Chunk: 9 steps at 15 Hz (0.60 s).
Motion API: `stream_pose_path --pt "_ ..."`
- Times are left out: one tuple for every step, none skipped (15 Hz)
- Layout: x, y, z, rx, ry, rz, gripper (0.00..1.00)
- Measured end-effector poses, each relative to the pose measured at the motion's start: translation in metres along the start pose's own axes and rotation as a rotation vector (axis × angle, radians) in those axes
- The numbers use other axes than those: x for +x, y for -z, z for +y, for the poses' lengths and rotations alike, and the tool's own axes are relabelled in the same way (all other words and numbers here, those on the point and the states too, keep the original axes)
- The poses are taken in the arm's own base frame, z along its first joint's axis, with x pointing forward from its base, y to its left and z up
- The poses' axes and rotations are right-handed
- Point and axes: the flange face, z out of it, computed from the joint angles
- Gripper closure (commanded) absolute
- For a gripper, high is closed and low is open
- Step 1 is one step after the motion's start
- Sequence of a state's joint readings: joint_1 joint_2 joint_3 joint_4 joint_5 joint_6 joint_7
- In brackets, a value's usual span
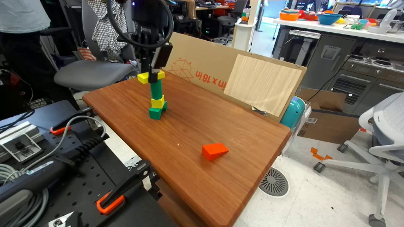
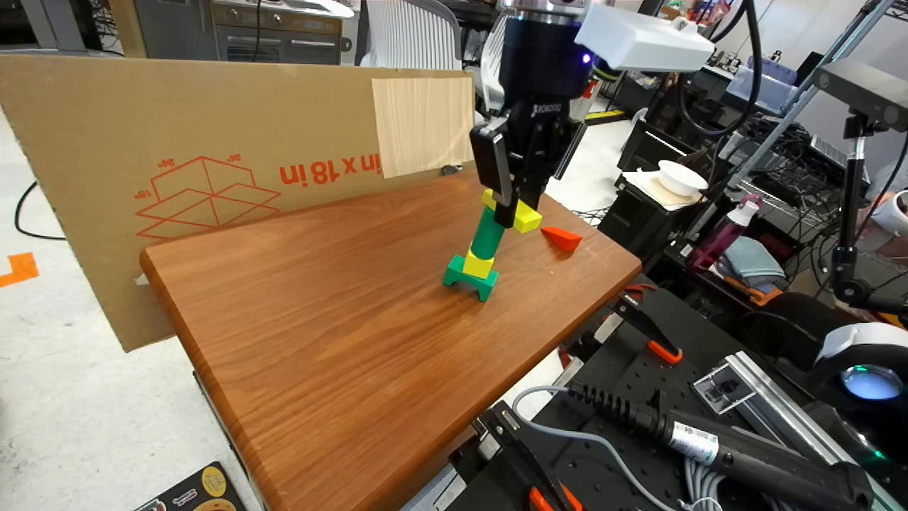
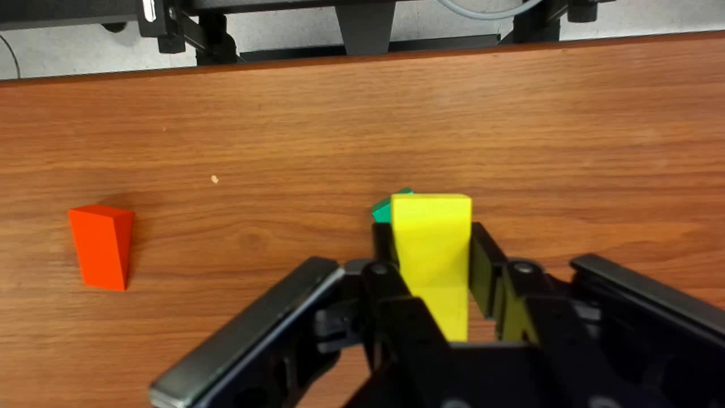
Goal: Pick up the yellow object and place it on the table
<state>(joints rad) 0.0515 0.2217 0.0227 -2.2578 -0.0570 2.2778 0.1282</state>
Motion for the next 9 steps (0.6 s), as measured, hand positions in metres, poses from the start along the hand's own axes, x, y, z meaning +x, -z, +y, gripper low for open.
stream_pose_path --pt "0.0001 0.0000 0.0003 0.000 -0.001 0.000 0.92" --pt "0.0001 0.0001 0.0006 0.000 -0.001 0.000 0.92" --pt "0.0002 0.0002 0.0007 0.000 -0.001 0.001 0.92" --pt "0.0004 0.0005 0.0008 0.000 -0.002 0.001 0.92" --pt "0.0007 0.0010 0.0008 0.000 -0.002 0.002 0.92" --pt "0.0013 0.0018 0.0008 0.000 -0.002 0.004 0.92" --pt "0.0021 0.0031 0.0008 0.001 -0.002 0.007 0.92" --pt "0.0030 0.0047 0.0007 0.001 -0.002 0.011 0.92" --pt "0.0038 0.0065 0.0006 0.001 -0.001 0.015 0.92"
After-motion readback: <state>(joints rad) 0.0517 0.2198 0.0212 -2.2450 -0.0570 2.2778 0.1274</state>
